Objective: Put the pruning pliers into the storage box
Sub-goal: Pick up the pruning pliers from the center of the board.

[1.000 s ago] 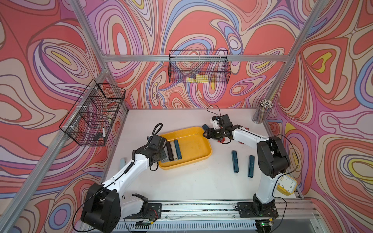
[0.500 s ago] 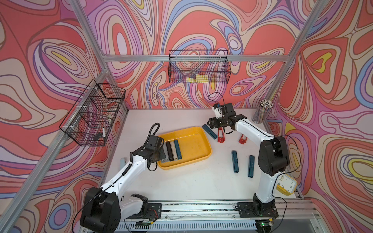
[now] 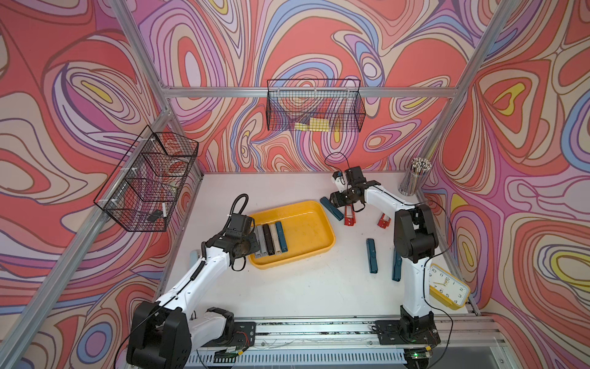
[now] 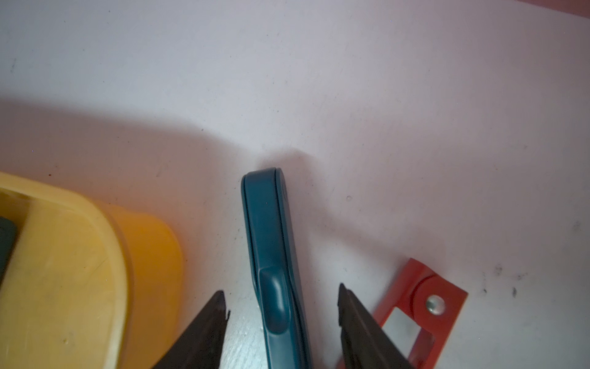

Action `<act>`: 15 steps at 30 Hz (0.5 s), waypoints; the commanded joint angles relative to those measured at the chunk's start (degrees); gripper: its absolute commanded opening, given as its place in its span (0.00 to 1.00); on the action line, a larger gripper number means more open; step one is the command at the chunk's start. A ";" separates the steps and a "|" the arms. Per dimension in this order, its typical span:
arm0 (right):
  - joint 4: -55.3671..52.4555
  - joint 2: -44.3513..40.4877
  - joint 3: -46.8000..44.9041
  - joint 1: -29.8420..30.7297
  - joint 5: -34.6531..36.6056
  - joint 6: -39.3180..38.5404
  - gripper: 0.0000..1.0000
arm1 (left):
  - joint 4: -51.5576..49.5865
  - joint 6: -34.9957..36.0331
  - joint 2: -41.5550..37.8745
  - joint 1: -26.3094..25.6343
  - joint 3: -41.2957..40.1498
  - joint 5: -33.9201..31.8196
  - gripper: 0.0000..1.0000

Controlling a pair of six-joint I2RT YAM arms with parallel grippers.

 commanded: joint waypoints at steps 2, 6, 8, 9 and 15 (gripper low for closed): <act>0.60 0.33 -1.28 0.12 -1.21 -0.22 0.58 | -2.30 1.35 0.56 0.65 1.38 -1.01 0.43; 0.64 0.54 -1.86 0.11 -0.97 -0.31 0.57 | -0.05 1.00 3.55 1.07 1.05 -0.40 0.41; 0.66 0.60 -2.09 0.12 -1.20 -0.28 0.56 | 0.76 0.74 4.53 1.30 1.19 -1.04 0.39; 0.73 0.54 -2.20 0.11 -1.52 -0.24 0.56 | 0.87 0.61 4.91 1.38 1.28 -1.39 0.38; 0.66 0.60 -2.61 0.13 -2.80 -0.03 0.55 | 0.87 -0.02 5.90 2.44 1.46 -1.79 0.31</act>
